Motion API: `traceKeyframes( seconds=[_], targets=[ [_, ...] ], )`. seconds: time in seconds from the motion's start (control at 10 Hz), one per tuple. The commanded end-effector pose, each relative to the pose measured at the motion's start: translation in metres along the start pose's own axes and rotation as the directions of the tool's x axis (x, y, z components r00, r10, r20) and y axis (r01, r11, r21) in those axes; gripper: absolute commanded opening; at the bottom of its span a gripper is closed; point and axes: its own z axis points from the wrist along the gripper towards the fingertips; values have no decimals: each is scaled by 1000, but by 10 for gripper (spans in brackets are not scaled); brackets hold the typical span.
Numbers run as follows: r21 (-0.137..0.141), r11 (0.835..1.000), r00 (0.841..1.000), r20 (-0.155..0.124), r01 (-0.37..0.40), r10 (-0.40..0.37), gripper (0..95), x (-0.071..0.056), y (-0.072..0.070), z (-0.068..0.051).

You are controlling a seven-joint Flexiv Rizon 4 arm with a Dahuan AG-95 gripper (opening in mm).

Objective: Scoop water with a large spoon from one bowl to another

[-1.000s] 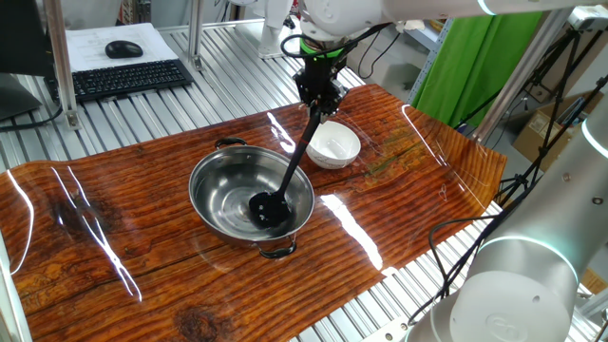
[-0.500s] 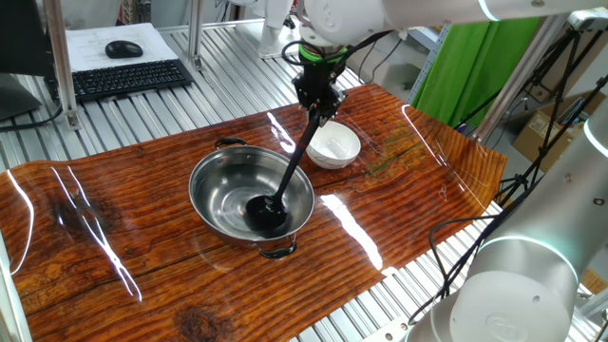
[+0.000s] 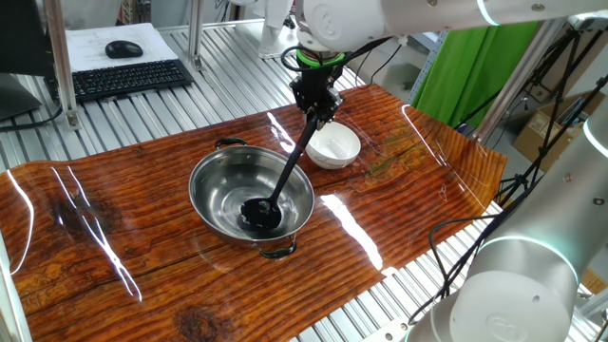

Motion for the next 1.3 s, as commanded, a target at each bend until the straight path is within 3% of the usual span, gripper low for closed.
traceKeyframes(
  seconds=[0.1,1.3],
  targets=[
    [-5,1000,1000,-5,3,-3,0,0,0,1],
    [-17,999,999,-9,38,-38,0,8,10,17]
  ],
)
